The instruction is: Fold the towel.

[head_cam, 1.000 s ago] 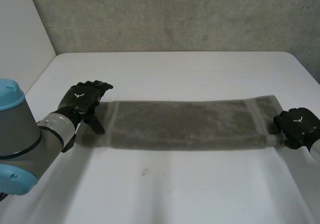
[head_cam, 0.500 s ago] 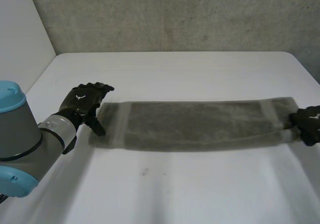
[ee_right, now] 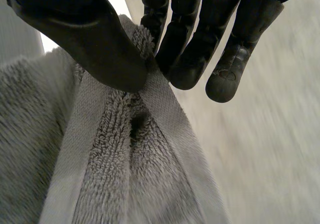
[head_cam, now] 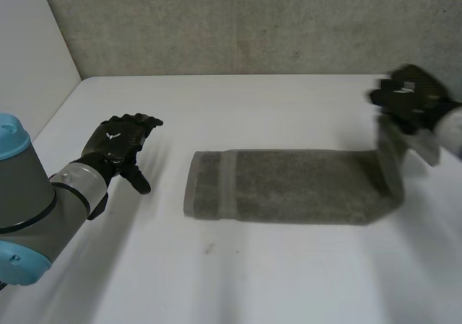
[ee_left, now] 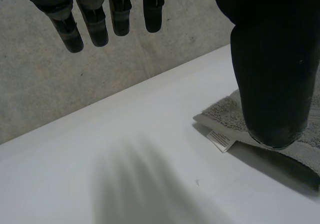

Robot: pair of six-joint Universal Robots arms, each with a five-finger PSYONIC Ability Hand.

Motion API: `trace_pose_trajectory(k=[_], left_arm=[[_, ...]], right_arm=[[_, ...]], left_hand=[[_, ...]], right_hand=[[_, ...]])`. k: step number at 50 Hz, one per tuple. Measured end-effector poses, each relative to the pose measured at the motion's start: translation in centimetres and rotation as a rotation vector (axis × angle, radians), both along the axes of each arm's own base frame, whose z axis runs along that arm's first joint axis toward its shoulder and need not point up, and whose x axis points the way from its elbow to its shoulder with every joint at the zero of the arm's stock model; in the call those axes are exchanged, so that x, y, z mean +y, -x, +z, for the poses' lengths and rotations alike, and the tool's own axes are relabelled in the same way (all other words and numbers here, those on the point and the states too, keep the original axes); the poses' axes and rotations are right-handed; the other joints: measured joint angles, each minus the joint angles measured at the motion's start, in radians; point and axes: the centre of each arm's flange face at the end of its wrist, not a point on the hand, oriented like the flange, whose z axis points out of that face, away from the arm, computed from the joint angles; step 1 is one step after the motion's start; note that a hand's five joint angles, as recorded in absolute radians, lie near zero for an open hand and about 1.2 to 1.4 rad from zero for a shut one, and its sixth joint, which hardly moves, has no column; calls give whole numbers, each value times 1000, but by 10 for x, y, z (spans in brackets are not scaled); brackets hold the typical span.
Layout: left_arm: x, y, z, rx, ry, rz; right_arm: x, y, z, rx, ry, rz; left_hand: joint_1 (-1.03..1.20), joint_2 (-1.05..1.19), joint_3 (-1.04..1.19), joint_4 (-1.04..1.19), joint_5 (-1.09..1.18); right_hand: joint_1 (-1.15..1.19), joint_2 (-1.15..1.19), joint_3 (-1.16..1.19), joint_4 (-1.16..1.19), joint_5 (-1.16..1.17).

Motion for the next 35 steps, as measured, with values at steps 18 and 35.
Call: trace_pose_trajectory(k=[18,35], left_arm=[[0,-1,8,8,22,2],[-1,3,14,19,55,-4]], right_arm=[[158,-229,-101,79,-158,573],[159,-240,-99,60,-137,601]], left_hand=[[-5,-3,-4,-4,0],[-5,-4,-4,-4,0]], right_hand=[[1,0,0,0,16],[6,0,0,0,16]])
